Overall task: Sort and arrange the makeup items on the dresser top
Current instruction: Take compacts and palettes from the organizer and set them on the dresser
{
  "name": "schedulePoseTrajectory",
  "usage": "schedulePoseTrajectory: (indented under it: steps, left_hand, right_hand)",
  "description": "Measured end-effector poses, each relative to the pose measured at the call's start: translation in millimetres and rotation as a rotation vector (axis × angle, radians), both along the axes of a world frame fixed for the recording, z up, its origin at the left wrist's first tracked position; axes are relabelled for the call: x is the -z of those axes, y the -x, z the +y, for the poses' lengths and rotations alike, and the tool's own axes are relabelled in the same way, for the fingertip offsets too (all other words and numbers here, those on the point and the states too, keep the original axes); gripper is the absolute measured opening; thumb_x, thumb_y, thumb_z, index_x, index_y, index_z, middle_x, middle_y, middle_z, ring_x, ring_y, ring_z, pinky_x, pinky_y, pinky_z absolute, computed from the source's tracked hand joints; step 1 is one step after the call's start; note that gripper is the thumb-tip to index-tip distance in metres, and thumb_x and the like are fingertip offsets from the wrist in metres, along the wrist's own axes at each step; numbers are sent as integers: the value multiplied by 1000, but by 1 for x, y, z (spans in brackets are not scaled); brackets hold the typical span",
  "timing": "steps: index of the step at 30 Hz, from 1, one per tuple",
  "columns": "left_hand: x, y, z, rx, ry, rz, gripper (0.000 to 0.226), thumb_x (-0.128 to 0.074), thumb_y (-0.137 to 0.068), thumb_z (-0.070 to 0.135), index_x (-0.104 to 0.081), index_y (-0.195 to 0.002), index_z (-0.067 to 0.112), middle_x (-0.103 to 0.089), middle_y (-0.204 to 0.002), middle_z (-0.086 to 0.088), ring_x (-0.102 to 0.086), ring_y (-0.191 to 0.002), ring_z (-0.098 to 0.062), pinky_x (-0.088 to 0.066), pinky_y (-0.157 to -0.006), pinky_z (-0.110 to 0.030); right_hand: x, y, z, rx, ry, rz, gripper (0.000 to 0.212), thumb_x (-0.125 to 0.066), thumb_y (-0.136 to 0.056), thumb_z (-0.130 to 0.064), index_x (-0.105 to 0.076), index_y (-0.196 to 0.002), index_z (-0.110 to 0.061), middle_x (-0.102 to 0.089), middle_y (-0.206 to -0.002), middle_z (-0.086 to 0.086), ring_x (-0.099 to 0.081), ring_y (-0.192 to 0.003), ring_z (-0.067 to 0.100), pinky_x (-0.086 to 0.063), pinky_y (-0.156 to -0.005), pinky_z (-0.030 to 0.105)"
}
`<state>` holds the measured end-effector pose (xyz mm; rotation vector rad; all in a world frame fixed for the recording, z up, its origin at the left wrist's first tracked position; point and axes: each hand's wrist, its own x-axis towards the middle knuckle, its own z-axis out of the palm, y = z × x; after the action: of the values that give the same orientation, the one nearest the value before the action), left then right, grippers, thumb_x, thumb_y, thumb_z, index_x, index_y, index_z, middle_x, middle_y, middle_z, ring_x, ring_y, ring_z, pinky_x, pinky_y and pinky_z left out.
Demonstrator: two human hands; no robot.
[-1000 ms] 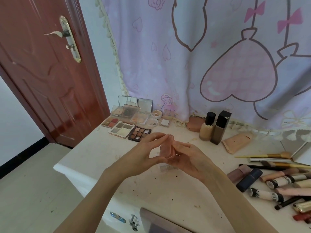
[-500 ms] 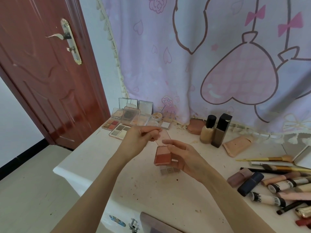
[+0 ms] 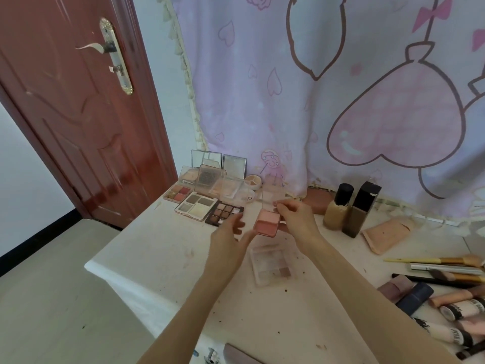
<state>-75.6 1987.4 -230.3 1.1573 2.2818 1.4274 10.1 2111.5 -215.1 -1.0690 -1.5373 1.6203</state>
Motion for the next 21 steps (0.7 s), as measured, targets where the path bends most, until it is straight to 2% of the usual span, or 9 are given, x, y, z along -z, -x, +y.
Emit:
schedulePoseTrajectory:
  steps: [3,5,8,11,14,17,21]
  left_hand:
    - [20,-3,-1,-28,92,34,46,-61,-87,18,-47,-131,14,-60,-117,-2,-53,-105,-11,-36,-88,-14]
    - [23,-3,1,-33,114,76,40,-56,-90,18,-49,-129,16,-58,-120,-2,-51,-110,-11,-32,-91,-13]
    - [20,-2,2,-36,129,135,33,-51,-93,19,-54,-126,15,-59,-118,-3,-49,-113,-16,-32,-92,-19]
    - [16,-3,2,-18,122,130,31,-48,-94,19,-56,-124,13,-57,-109,-6,-46,-113,-19,-31,-89,-20]
    - [12,-5,3,26,133,110,30,-44,-96,20,-57,-118,5,-53,-95,-7,-44,-110,-21,-35,-89,-26]
    - [8,-4,6,61,166,81,32,-40,-98,24,-56,-118,4,-54,-94,-6,-41,-109,-21,-36,-91,-30]
    - [7,-3,10,107,212,80,34,-36,-99,26,-55,-119,6,-55,-93,-7,-37,-109,-20,-33,-91,-30]
  right_hand:
    - [11,16,14,19,-66,-116,22,-54,-90,-4,-63,-76,-19,-66,-78,0,-65,-92,24,-54,-84,40]
    - [15,24,19,21,-126,-181,21,-56,-87,-5,-66,-75,-19,-69,-78,0,-67,-92,22,-50,-91,40]
    - [19,34,22,38,-152,-196,20,-59,-84,-6,-69,-75,-20,-71,-80,2,-67,-91,18,-50,-93,40]
    - [20,42,26,55,-207,-245,15,-58,-85,-6,-72,-85,-12,-72,-93,4,-62,-93,15,-47,-92,31]
    - [20,48,29,68,-235,-279,12,-58,-84,-5,-67,-89,-10,-71,-97,8,-63,-97,22,-46,-92,36]
    - [22,52,33,64,-289,-343,17,-56,-84,-3,-67,-96,-5,-69,-102,10,-61,-102,25,-45,-94,38]
    - [24,53,37,59,-339,-404,22,-52,-83,-2,-68,-99,-5,-68,-104,11,-58,-104,27,-45,-91,37]
